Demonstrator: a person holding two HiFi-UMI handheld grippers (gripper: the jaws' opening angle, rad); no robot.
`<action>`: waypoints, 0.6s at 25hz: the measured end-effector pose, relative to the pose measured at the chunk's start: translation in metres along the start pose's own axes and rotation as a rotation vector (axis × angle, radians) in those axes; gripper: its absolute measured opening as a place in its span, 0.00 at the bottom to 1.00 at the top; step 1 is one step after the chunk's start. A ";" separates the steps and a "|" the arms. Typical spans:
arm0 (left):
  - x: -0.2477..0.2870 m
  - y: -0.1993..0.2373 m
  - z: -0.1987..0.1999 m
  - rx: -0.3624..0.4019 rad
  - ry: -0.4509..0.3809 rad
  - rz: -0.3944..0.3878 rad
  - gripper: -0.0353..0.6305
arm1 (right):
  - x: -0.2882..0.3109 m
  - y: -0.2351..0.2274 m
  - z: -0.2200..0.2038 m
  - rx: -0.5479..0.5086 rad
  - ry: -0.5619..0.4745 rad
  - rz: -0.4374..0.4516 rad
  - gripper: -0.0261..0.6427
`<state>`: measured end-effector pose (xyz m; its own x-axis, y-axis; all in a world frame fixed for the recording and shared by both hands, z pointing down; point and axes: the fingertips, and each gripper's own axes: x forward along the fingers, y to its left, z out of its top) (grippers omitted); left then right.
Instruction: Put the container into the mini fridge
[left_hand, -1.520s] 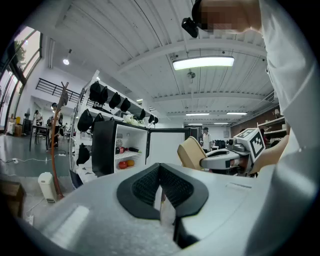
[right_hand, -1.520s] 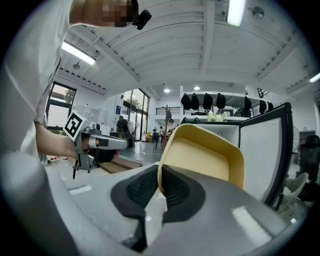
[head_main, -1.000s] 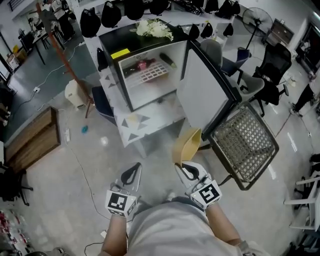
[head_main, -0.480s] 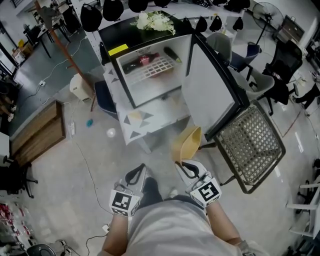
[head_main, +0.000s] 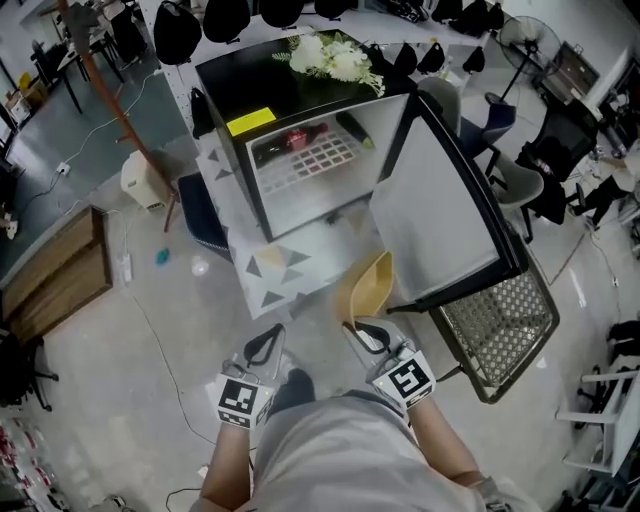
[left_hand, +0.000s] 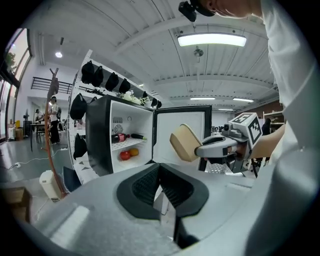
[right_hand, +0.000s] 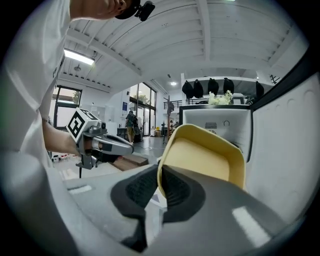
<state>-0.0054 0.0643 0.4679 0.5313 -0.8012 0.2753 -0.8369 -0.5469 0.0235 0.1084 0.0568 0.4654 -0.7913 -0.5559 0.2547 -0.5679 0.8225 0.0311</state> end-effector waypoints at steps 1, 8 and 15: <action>0.004 0.010 0.000 -0.002 -0.001 -0.003 0.06 | 0.012 -0.004 0.002 -0.006 0.009 0.002 0.07; 0.019 0.077 0.000 -0.031 -0.005 -0.017 0.06 | 0.083 -0.026 0.006 -0.050 0.071 -0.001 0.07; 0.023 0.126 -0.004 -0.046 0.018 -0.015 0.06 | 0.130 -0.050 0.007 -0.097 0.117 -0.007 0.07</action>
<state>-0.0990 -0.0217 0.4812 0.5417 -0.7884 0.2916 -0.8343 -0.5467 0.0717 0.0319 -0.0573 0.4900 -0.7524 -0.5486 0.3647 -0.5441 0.8296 0.1253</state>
